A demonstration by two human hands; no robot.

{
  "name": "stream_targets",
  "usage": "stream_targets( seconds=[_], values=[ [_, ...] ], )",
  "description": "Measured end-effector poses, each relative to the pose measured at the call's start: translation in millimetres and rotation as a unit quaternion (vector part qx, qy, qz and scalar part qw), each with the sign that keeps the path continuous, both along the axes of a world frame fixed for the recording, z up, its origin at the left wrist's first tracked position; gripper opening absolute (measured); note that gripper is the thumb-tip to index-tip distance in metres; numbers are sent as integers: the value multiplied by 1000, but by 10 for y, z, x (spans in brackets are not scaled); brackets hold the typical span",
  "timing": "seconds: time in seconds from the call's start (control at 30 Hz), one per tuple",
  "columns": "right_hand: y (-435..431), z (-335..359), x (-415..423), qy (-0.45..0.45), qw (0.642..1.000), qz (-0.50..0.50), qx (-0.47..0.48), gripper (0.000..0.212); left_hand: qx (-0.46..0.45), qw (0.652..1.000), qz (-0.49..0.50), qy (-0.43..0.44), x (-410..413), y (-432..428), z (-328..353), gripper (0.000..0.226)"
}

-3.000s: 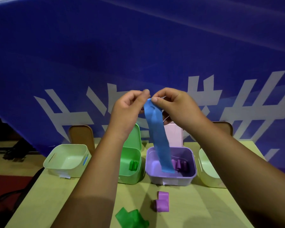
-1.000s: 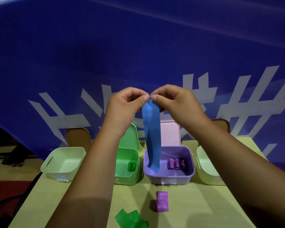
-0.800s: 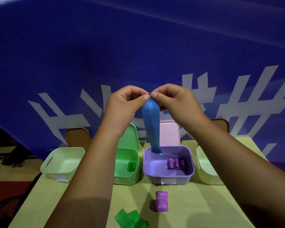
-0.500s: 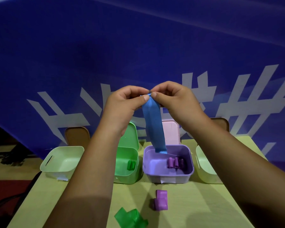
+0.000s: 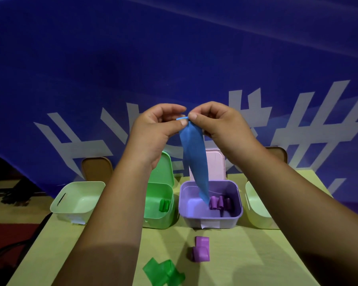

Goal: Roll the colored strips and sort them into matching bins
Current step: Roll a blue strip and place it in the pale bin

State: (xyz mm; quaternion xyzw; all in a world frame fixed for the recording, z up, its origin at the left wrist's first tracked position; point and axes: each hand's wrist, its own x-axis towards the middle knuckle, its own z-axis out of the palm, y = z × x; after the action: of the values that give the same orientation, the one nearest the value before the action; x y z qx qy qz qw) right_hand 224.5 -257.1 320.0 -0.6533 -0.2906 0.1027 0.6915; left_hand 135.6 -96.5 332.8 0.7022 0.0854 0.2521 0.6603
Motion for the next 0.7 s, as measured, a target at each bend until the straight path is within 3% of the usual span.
stream_targets(
  seconds=[0.2,0.37,0.53,0.7],
  values=[
    [-11,21,-21,-4,1000,-8,-6,13,-21,1000,-13,3,-33,-13,-2,31],
    [0,29,-35,14,1000,7,13,28,-54,998,-22,-1,-49,-6,-4,30],
    [26,43,-55,-2,1000,0,26,25,-83,996,-32,0,-63,-25,-12,26],
    [34,75,-63,-23,999,0,25,22,-47,999,-16,3,-72,-2,-27,20]
  ],
)
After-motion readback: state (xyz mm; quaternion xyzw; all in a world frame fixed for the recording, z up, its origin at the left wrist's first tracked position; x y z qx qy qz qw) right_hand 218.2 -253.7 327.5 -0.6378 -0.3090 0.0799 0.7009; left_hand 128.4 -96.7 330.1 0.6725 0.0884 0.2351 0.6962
